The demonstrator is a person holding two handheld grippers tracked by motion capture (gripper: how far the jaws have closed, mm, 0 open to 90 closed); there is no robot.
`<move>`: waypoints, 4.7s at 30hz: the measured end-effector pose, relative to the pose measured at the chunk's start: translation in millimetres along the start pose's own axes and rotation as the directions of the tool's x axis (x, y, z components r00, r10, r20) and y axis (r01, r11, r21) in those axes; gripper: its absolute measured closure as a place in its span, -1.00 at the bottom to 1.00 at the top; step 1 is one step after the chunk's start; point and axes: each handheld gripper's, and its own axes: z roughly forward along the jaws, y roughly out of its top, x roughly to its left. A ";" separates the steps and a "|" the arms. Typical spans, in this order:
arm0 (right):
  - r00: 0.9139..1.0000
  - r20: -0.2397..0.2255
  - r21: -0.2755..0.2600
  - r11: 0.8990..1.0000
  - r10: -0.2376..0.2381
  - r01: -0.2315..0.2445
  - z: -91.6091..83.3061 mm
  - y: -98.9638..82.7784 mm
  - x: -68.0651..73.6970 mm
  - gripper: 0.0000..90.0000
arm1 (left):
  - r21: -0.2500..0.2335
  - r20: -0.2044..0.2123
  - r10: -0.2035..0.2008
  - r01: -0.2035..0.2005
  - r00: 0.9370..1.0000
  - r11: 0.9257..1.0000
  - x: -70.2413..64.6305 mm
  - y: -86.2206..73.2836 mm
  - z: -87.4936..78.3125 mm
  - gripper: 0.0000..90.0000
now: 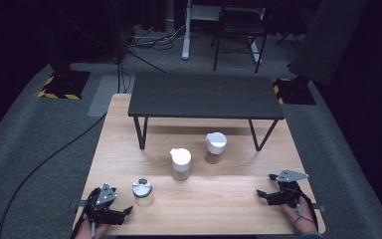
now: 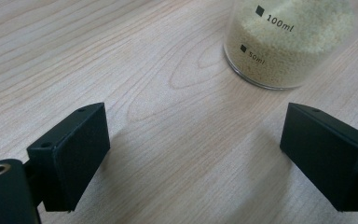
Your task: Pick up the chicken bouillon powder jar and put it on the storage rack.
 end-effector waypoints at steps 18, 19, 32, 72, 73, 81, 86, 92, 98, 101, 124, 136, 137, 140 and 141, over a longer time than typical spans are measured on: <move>1.000 0.000 0.000 1.000 0.000 0.000 0.0 0.0 0.0 -0.76 | 0.007 -0.014 -0.012 0.012 1.000 1.000 -2.6 1.5 0.3 -0.84; 1.000 0.000 0.000 1.000 0.000 0.000 0.0 0.0 0.0 -0.76 | 0.009 -0.016 -0.014 0.014 1.000 1.000 -2.8 1.7 0.2 -0.85; 1.000 0.004 0.001 1.000 0.004 -0.004 0.0 0.2 0.4 -0.76 | -0.137 -0.023 0.018 -0.021 1.000 0.990 -13.4 -13.5 -13.4 -0.84; 1.000 0.010 0.003 1.000 0.008 -0.008 0.3 0.5 1.3 -0.78 | -0.473 0.102 0.048 0.006 0.994 0.881 -4.7 -39.8 -10.6 -0.85; 1.000 0.011 0.003 1.000 0.009 -0.009 0.4 0.5 1.7 -0.79 | -0.473 0.106 0.050 0.006 0.993 0.881 -4.5 -38.4 -8.9 -0.85; 1.000 0.013 0.003 1.000 0.011 -0.011 0.3 0.5 2.1 -0.79 | -0.481 0.129 0.066 0.005 0.989 0.877 -4.2 -30.7 1.1 -0.84; 1.000 0.013 0.003 1.000 0.011 -0.011 0.3 0.5 2.0 -0.79 | -0.485 0.141 0.076 0.002 0.987 0.875 -2.4 -26.8 5.3 -0.84; 1.000 0.013 0.003 1.000 0.011 -0.011 0.3 0.5 2.1 -0.79 | -0.485 0.151 0.090 -0.006 0.984 0.874 -2.1 -22.5 10.9 -0.83; 1.000 0.013 0.003 1.000 0.011 -0.011 0.3 0.5 2.1 -0.79 | -0.470 0.163 0.094 -0.006 0.982 0.882 -1.0 -18.8 18.5 -0.81; 1.000 0.014 0.003 1.000 0.011 -0.011 0.3 0.5 2.2 -0.79 | -0.451 0.166 0.102 -0.016 0.981 0.892 0.4 -17.2 23.2 -0.77; 1.000 0.014 0.003 1.000 0.012 -0.012 0.3 0.5 2.3 -0.79 | -0.319 0.120 0.136 -0.091 0.983 0.943 -8.4 -4.9 36.8 -0.31; 1.000 0.014 0.003 1.000 0.012 -0.012 0.3 0.6 2.3 -0.79 | -0.296 0.132 0.116 -0.073 0.984 0.952 -9.8 3.1 32.1 -0.30; 1.000 0.014 0.003 1.000 0.011 -0.011 0.3 0.6 2.3 -0.79 | -0.296 0.132 0.116 -0.073 0.984 0.952 -9.8 3.1 32.1 -0.30; 1.000 0.014 0.003 1.000 0.011 -0.011 0.3 0.6 2.3 -0.79 | -0.310 0.126 0.118 -0.074 0.985 0.948 -9.8 8.5 27.2 -0.30; 1.000 0.014 0.003 1.000 0.011 -0.011 0.3 0.6 2.3 -0.79 | -0.313 0.126 0.116 -0.072 0.985 0.947 -9.6 10.5 26.0 -0.30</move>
